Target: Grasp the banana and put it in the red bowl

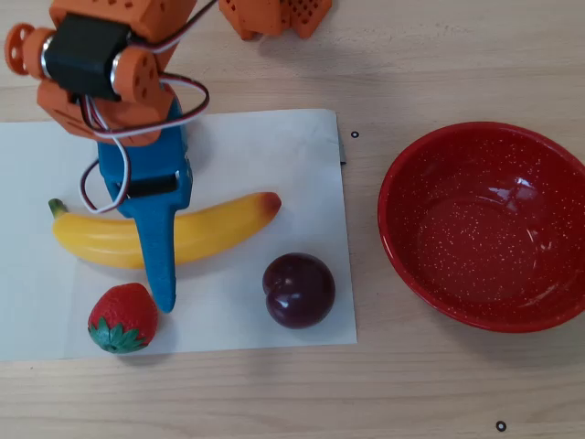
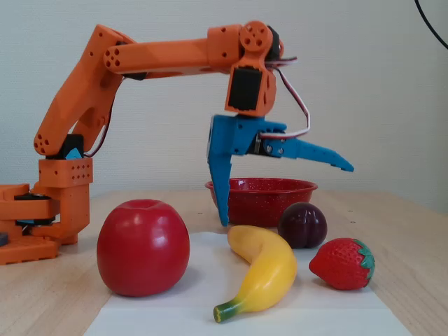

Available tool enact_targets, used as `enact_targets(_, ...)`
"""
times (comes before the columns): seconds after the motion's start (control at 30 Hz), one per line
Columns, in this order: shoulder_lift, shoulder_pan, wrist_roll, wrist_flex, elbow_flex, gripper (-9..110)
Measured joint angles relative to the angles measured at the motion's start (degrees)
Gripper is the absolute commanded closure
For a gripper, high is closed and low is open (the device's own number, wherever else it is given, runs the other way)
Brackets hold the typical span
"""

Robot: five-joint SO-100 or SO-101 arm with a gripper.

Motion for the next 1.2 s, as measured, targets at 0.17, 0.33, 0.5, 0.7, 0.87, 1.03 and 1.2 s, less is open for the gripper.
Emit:
enact_targets(0.17, -2.6, 0.0, 0.0, -1.4, 0.0, 9)
enact_targets(0.33, -5.8, 0.0, 0.0, -3.3, 0.0, 10)
enact_targets(0.5, -9.2, 0.0, 0.0, -5.5, -0.4, 10)
enact_targets(0.7, -12.7, 0.1, 0.0, -7.7, -4.2, 12)
enact_targets(0.87, -13.4, 0.1, 0.0, -7.5, -5.3, 17)
enact_targets(1.03, -14.1, 0.1, 0.0, -7.5, -6.1, 24)
enact_targets(1.2, -14.2, -0.4, 0.1, -7.3, -6.5, 36)
